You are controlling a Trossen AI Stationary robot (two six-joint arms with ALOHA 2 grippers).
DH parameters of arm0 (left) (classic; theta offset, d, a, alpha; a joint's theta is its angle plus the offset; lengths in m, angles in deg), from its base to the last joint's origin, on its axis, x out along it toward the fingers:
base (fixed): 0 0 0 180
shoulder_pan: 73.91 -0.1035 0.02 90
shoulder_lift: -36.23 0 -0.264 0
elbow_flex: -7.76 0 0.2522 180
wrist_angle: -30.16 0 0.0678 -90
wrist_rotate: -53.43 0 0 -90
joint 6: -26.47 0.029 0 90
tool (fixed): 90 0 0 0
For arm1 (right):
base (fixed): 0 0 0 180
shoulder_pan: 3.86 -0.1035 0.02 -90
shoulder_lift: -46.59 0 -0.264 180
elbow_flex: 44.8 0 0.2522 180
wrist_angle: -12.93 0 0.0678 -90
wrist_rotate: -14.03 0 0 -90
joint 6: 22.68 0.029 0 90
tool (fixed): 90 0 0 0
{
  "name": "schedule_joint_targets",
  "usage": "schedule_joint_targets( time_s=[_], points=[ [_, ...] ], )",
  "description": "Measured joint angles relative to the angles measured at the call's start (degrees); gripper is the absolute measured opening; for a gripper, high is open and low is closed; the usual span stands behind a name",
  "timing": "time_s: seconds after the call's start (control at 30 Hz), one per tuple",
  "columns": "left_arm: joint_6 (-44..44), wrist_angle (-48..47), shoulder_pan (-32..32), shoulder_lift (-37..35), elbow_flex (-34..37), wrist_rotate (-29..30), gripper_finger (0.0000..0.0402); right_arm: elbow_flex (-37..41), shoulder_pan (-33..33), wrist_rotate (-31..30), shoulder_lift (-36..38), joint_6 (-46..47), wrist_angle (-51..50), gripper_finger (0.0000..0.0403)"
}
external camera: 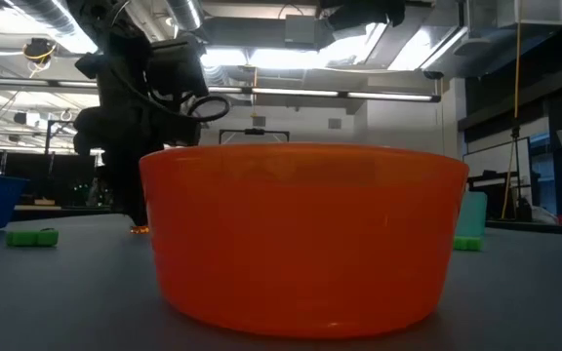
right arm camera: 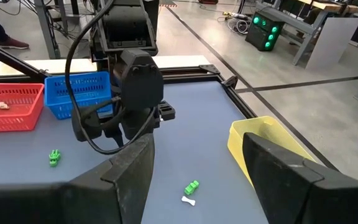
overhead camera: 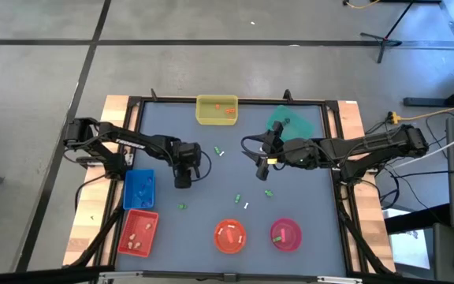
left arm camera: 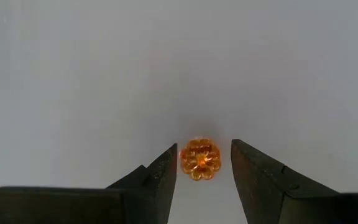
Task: Sort Halloween decoration
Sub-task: Put the orange pumpkin toy into the yellow bin
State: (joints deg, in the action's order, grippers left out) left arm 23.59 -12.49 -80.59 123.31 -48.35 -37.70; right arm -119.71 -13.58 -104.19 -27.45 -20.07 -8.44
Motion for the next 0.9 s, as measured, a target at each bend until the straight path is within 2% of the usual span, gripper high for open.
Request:
schedule_joint_targets(
  time_s=[0.4, 0.77, 0.9],
  points=[
    [-1.5, -0.1, 0.0, 4.1, -0.2, -0.7, 0.0135, 0.0, 0.0, 0.0, 0.0, 0.0, -0.4, 0.0246],
    [-1.5, -0.4, 0.0, 4.0, -0.1, 0.1, 0.0135, 0.0, 0.0, 0.2, 0.0, 0.0, -0.3, 0.0246],
    [-1.5, -0.5, 0.0, 4.0, -0.1, 0.3, 0.0121, 0.0, 0.0, 0.1, 0.0, 0.0, -0.3, 0.0246]
  ],
)
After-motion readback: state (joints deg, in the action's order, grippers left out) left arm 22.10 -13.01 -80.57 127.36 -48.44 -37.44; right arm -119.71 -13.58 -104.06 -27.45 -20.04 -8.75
